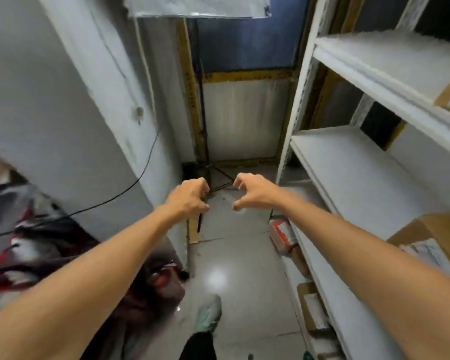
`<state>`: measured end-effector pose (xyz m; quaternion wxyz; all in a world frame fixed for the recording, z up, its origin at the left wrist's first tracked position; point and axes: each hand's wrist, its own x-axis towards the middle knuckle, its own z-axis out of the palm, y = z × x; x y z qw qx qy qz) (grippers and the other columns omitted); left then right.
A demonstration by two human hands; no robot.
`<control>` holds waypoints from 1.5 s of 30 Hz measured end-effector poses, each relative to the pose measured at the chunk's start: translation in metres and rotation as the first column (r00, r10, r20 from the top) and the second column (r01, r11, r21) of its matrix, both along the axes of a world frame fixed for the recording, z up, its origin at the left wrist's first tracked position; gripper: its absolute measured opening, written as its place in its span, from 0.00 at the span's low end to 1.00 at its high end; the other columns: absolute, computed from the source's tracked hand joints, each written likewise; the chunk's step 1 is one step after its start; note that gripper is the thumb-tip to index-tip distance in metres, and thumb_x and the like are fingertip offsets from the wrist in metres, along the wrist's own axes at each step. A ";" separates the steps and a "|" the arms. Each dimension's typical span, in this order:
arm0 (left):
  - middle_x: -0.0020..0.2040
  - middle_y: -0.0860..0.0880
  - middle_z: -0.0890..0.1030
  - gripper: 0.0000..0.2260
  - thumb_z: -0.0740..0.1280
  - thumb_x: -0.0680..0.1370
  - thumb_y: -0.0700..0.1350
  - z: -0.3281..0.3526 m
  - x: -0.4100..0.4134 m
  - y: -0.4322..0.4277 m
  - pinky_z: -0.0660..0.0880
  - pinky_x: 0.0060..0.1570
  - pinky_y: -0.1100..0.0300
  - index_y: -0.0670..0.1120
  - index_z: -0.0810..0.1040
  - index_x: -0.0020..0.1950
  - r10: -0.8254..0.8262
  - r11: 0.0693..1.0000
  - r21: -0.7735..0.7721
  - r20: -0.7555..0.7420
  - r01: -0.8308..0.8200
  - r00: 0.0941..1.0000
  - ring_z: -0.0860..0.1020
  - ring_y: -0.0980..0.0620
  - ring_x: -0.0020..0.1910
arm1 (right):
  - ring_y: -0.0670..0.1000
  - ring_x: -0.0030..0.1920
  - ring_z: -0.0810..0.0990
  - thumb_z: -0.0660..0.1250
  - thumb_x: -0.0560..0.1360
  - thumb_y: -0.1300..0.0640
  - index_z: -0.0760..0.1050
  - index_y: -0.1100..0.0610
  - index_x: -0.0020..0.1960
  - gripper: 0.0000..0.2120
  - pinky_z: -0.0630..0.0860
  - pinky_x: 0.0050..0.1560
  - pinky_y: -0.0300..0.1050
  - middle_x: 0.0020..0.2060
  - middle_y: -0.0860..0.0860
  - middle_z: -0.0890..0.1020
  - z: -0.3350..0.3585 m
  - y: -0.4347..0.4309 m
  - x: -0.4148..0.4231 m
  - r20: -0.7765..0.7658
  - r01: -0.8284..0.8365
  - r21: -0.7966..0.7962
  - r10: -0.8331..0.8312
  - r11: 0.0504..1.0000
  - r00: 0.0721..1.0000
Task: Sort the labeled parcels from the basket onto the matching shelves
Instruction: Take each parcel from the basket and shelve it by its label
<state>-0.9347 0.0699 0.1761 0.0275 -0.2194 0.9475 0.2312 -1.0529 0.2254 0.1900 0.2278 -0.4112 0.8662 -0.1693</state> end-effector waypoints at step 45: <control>0.53 0.47 0.79 0.18 0.74 0.71 0.44 -0.069 0.884 -0.050 0.78 0.52 0.50 0.44 0.74 0.59 0.990 0.036 0.124 0.133 -0.992 0.052 0.78 0.49 0.50 | 0.54 0.61 0.74 0.74 0.70 0.55 0.67 0.58 0.66 0.28 0.71 0.56 0.43 0.63 0.54 0.74 -0.041 -0.302 0.828 0.036 -0.981 0.185 0.998 -0.066 -0.060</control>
